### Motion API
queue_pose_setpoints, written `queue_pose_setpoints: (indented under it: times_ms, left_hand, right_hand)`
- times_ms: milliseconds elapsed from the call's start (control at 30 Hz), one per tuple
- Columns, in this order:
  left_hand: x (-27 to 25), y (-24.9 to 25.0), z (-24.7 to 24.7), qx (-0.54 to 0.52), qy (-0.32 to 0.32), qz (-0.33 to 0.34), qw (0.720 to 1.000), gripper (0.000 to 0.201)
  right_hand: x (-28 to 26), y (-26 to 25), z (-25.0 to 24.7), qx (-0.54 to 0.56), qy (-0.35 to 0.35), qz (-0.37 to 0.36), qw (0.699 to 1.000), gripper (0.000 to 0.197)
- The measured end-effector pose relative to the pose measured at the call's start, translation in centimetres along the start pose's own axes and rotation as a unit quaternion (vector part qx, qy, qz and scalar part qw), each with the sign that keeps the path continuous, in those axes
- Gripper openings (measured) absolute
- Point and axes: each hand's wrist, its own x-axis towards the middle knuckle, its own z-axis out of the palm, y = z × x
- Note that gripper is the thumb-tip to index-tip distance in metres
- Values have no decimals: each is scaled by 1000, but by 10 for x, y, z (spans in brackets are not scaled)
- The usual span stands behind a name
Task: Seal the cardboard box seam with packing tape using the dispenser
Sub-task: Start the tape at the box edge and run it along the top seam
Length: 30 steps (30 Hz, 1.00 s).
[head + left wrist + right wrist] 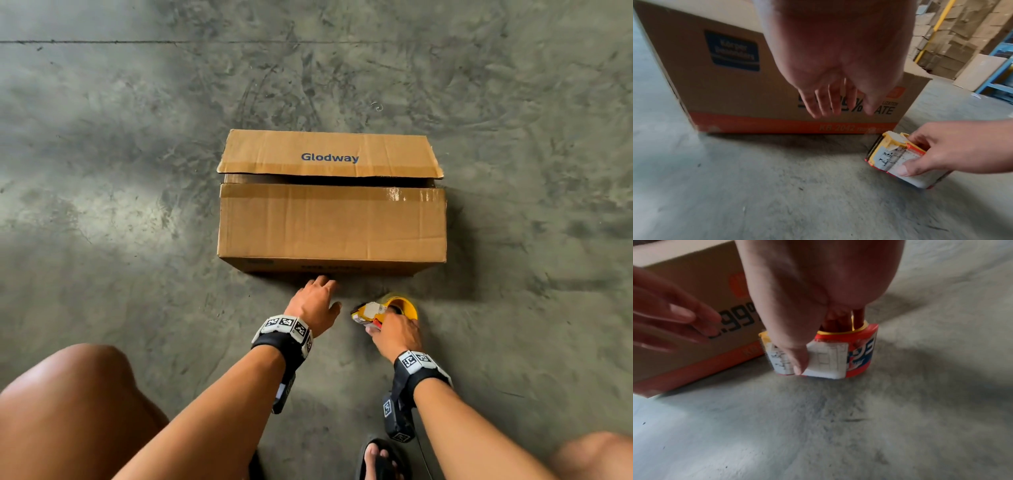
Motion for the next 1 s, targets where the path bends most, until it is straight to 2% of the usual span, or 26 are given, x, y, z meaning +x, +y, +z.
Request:
queue_pose_setpoints:
  times_ms: [67, 133, 233, 333, 433, 533, 767, 867, 1000]
  left_hand:
    - [-4, 3, -17, 34, 80, 43, 995, 31]
    - [-8, 2, -40, 66, 153, 67, 984, 26]
    - [-13, -11, -69, 93, 201, 41, 974, 44]
    - [-12, -30, -82, 90, 174, -22, 980, 66]
    - [-10, -49, -85, 83, 149, -62, 983, 70]
    - [-9, -63, -85, 77, 120, -58, 988, 67]
    - [-1, -76, -105, 39, 81, -37, 995, 68]
    - [-2, -84, -117, -4, 83, -21, 996, 54]
    - [-1, -95, -125, -132, 90, -31, 987, 33]
  right_hand:
    - [-9, 0, -12, 12, -13, -31, 999, 45]
    - [-18, 0, -24, 33, -19, -56, 998, 48]
    - [-30, -4, -39, 66, -25, -92, 993, 55]
    - [-39, -13, -59, 132, -27, -134, 982, 70]
    - [-47, -26, -88, 185, -4, -168, 968, 69]
    - [-53, -42, -121, 239, -4, -205, 949, 60]
    - [-49, -90, -183, 300, 3, -282, 912, 55]
    - [-41, -114, -195, 314, -7, -298, 901, 55]
    - [-30, -134, -199, 343, -6, -299, 891, 64]
